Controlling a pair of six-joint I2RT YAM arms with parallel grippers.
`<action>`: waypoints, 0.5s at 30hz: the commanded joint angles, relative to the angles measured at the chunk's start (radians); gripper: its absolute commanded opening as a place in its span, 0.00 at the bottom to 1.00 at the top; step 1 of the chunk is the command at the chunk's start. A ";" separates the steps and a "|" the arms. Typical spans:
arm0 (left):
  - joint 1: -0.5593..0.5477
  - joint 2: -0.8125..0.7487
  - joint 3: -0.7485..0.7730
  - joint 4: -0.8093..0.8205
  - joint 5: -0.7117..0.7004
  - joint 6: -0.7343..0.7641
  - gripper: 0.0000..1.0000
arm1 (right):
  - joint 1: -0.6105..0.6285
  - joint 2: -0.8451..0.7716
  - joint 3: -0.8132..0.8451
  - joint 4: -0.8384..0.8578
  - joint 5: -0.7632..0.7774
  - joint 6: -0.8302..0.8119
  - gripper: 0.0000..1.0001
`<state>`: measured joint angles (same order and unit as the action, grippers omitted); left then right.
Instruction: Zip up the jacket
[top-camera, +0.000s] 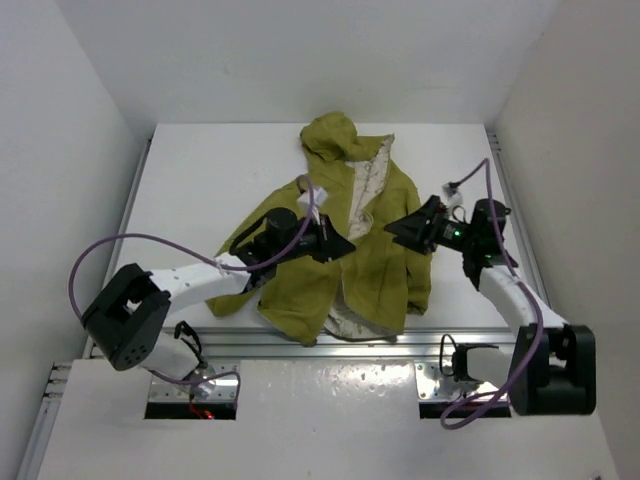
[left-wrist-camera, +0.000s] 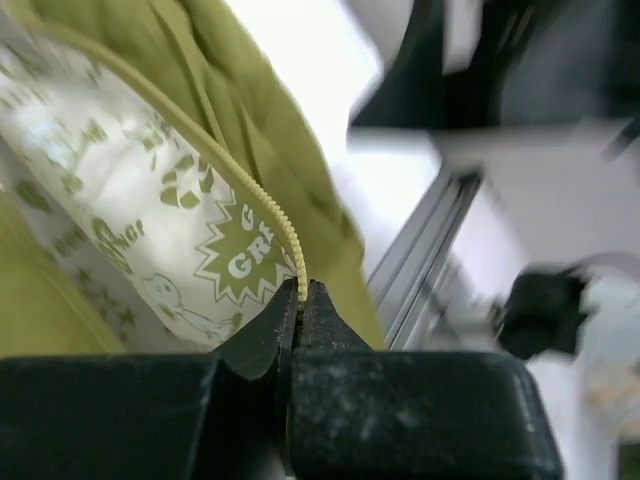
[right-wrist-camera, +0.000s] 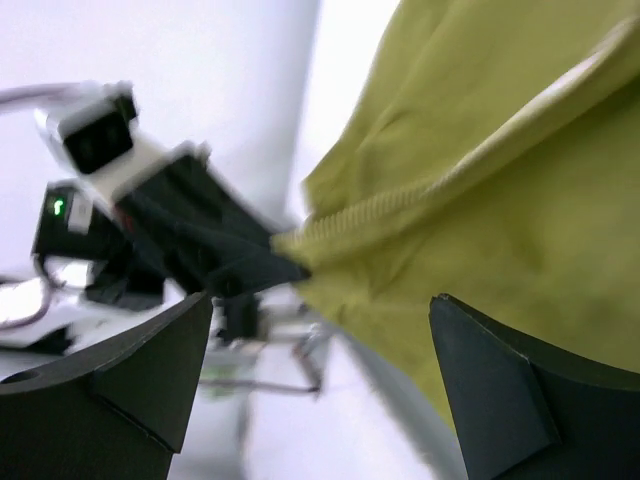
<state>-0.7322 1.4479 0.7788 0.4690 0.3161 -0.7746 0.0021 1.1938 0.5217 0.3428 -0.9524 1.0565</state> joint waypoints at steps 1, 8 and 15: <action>-0.096 0.035 0.011 -0.151 0.011 0.216 0.00 | -0.108 -0.111 0.076 -0.398 -0.006 -0.410 0.90; -0.187 0.308 0.296 -0.539 0.071 0.581 0.25 | -0.129 -0.111 0.096 -0.404 -0.014 -0.402 0.92; -0.141 -0.105 0.010 -0.476 -0.123 0.871 0.93 | -0.096 -0.109 0.116 -0.470 -0.016 -0.467 0.93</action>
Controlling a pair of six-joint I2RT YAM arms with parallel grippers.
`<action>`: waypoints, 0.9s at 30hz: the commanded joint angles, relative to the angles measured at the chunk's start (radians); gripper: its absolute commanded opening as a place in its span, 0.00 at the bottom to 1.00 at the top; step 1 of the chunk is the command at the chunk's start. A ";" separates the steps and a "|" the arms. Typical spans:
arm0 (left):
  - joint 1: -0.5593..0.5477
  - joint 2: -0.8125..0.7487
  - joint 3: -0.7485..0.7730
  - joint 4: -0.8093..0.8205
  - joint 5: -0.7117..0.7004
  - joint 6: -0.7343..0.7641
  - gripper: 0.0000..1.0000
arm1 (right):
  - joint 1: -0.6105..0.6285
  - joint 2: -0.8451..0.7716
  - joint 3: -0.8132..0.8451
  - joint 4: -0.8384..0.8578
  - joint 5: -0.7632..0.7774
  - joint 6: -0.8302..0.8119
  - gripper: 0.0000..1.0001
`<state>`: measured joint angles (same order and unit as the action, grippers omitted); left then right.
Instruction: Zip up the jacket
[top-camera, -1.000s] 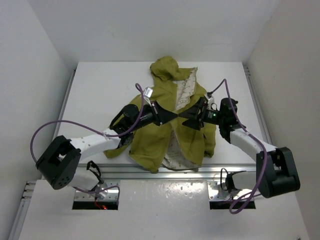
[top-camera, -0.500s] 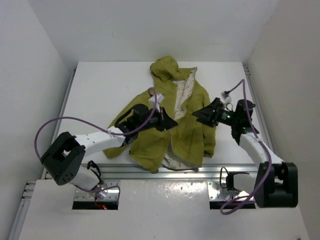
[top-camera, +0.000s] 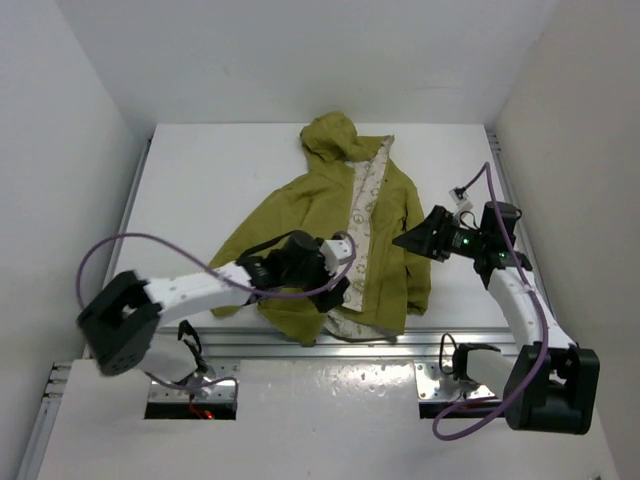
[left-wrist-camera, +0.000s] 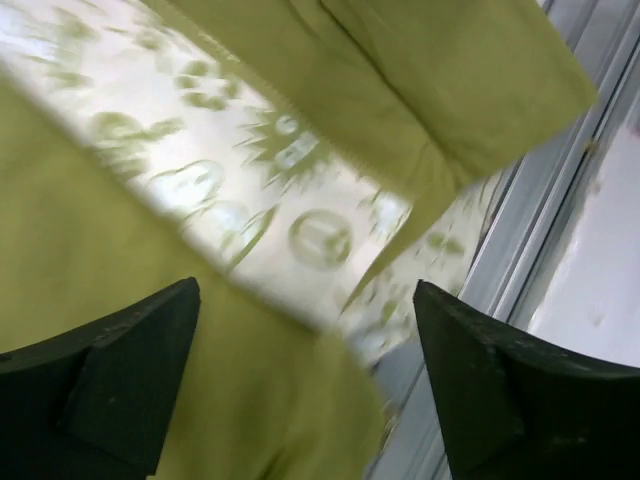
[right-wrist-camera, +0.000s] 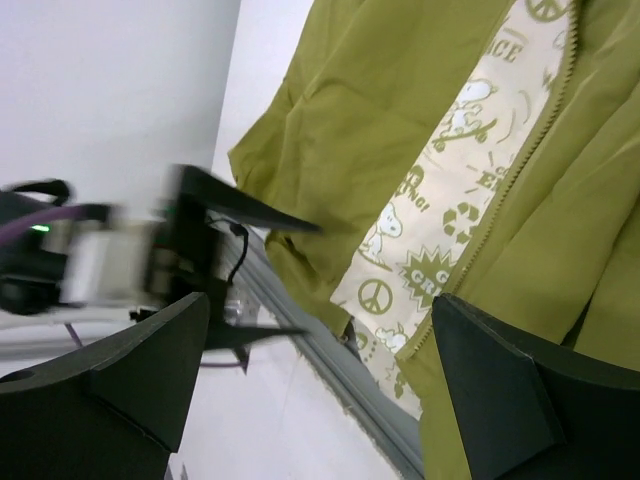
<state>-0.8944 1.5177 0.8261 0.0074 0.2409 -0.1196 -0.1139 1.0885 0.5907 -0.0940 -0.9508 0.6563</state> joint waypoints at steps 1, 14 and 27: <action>0.022 -0.251 -0.051 -0.044 -0.048 0.304 0.91 | 0.025 0.001 0.044 -0.038 -0.016 -0.087 0.93; 0.063 -0.490 -0.309 -0.294 0.091 0.836 0.73 | 0.203 0.033 0.049 -0.050 0.032 -0.133 0.93; 0.025 -0.283 -0.275 -0.210 0.196 0.814 0.35 | 0.226 0.030 0.047 -0.073 0.040 -0.130 0.93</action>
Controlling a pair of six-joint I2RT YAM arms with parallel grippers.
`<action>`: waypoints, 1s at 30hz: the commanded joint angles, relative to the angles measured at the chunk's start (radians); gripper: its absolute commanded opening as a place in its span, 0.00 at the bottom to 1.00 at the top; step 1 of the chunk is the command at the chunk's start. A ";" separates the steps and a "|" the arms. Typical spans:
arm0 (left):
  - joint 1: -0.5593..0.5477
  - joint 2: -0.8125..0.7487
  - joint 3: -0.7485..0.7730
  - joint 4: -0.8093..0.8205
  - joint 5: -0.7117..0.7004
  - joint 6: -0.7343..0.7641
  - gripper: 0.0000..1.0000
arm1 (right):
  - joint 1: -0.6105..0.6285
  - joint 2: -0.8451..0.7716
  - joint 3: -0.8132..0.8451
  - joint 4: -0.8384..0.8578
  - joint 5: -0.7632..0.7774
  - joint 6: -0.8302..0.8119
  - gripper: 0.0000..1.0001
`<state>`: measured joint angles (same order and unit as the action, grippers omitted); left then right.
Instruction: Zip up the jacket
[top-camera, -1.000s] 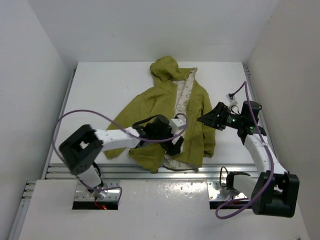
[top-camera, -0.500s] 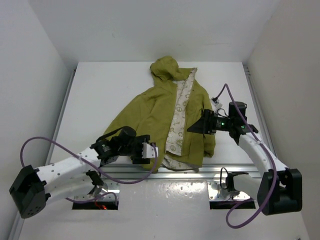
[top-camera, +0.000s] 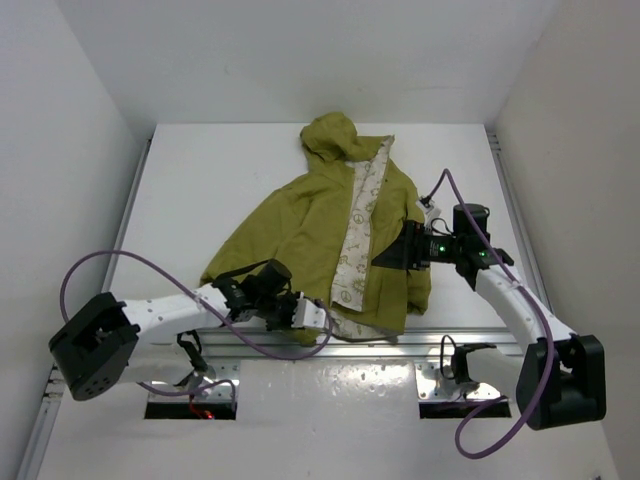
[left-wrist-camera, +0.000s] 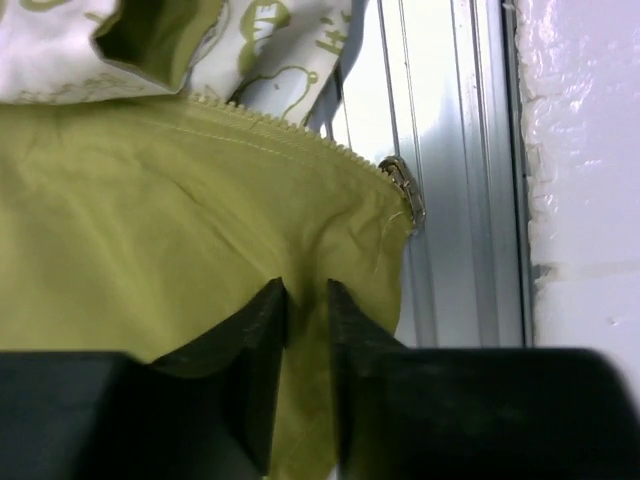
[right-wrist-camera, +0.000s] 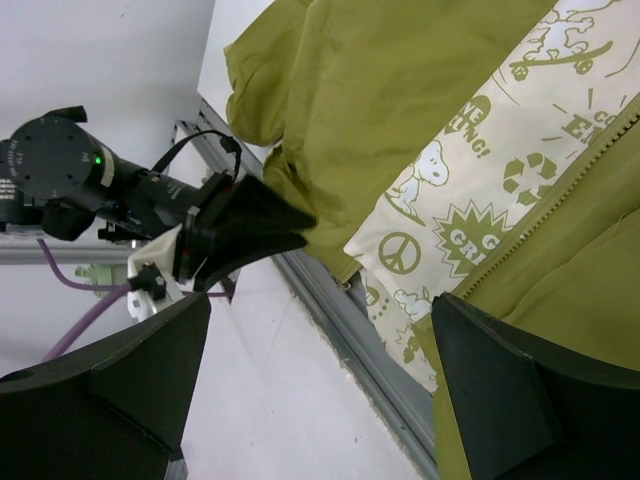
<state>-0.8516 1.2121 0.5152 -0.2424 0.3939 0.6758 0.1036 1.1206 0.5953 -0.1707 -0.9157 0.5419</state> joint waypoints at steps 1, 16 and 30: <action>-0.018 0.033 0.046 0.051 0.043 0.019 0.25 | 0.007 -0.002 0.041 0.004 0.009 -0.013 0.92; 0.135 -0.184 0.140 0.244 -0.108 -0.408 0.00 | 0.021 0.019 0.011 0.289 -0.044 0.180 0.92; 0.144 -0.135 0.388 0.213 -0.020 -0.881 0.00 | 0.143 0.131 -0.025 0.818 -0.048 0.491 0.90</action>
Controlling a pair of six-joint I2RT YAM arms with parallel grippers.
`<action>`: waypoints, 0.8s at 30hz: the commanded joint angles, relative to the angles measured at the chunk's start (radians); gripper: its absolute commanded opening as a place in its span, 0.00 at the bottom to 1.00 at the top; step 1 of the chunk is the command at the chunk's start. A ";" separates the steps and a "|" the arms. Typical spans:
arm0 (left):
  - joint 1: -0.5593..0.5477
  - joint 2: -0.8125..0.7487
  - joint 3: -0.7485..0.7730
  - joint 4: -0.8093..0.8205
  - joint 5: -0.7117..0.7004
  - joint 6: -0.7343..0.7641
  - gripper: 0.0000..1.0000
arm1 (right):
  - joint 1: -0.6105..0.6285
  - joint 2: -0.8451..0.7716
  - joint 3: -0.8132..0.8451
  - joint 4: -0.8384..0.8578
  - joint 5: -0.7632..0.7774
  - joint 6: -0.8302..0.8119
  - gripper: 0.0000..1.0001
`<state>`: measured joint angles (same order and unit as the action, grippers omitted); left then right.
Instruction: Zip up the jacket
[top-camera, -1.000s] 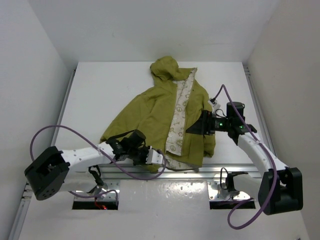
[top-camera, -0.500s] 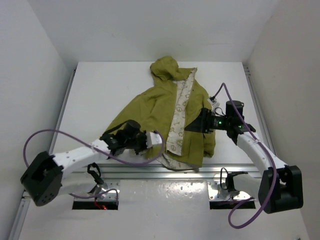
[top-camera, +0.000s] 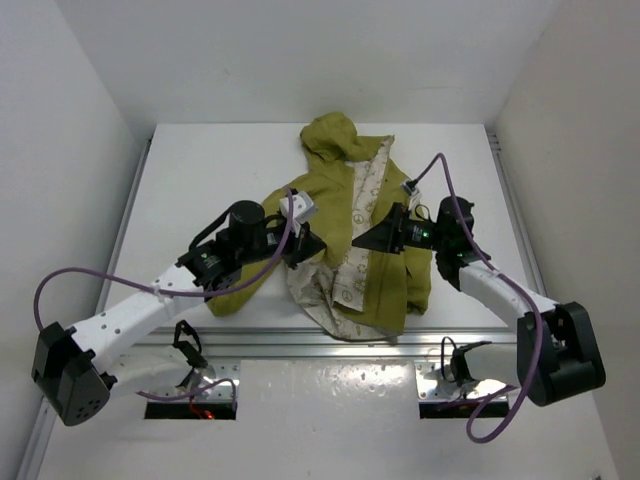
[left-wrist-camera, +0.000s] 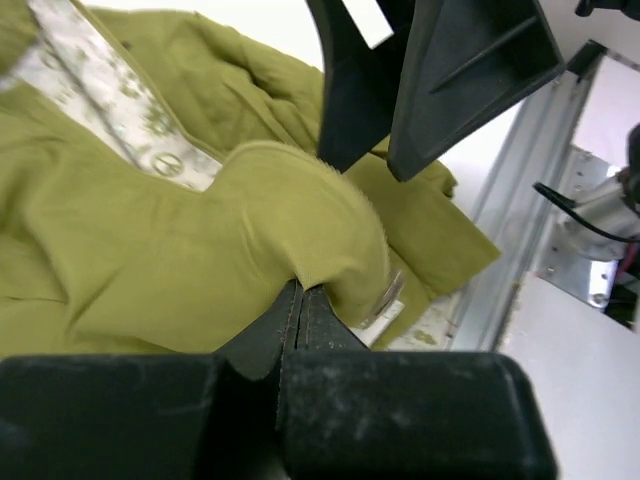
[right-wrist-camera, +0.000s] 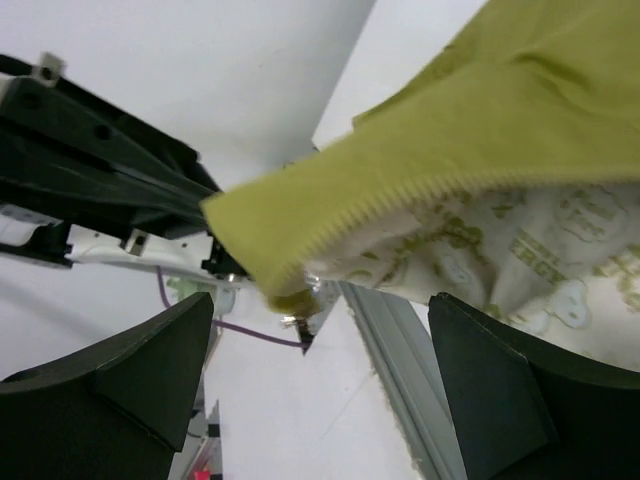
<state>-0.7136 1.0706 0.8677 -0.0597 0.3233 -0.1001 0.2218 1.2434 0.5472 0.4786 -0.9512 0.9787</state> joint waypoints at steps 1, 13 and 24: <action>0.006 0.006 0.036 0.031 0.065 -0.115 0.00 | 0.036 0.016 0.029 0.181 -0.011 0.060 0.88; 0.025 0.012 0.027 0.054 0.097 -0.136 0.00 | 0.097 0.071 0.062 0.235 -0.038 0.110 0.77; 0.034 0.012 0.036 0.101 0.051 -0.170 0.00 | 0.131 0.068 0.027 0.215 -0.031 0.097 0.75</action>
<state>-0.6952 1.1053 0.8688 -0.0368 0.3809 -0.2375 0.3450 1.3094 0.5850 0.6518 -0.9733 1.0920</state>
